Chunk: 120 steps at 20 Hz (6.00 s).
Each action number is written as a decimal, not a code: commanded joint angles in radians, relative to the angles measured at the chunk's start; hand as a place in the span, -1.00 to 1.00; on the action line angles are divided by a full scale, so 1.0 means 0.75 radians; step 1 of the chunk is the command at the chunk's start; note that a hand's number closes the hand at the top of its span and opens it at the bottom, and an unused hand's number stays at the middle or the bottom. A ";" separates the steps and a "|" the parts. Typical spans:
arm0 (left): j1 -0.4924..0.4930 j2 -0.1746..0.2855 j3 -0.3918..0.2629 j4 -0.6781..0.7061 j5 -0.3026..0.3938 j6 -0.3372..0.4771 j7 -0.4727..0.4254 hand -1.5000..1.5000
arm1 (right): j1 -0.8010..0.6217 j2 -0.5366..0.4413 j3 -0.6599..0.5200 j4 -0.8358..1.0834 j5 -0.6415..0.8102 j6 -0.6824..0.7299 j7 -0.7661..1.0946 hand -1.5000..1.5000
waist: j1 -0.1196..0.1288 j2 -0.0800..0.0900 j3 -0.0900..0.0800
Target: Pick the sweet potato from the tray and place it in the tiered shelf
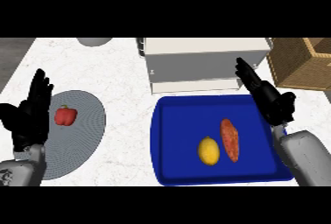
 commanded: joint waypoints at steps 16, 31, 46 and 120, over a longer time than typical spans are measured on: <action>0.009 -0.086 -0.054 -0.090 0.063 -0.124 -0.027 0.00 | -0.062 -0.174 -0.250 0.189 -0.478 0.870 -0.139 -1.00 | -0.005 0.010 0.033; 0.103 -0.069 -0.011 -0.102 0.084 -0.179 -0.111 0.00 | -0.204 -0.506 0.108 -0.401 0.303 0.846 0.176 -1.00 | -0.005 0.001 0.029; 0.061 -0.100 0.008 -0.120 0.064 -0.210 -0.045 0.00 | -0.068 -0.347 0.359 -0.500 0.899 0.771 0.520 -1.00 | 0.007 0.010 0.032; 0.127 -0.227 0.189 -0.179 -0.062 -0.396 -0.034 0.00 | -0.232 0.546 0.530 -0.672 1.567 -0.048 1.673 1.00 | 0.008 -0.003 0.030</action>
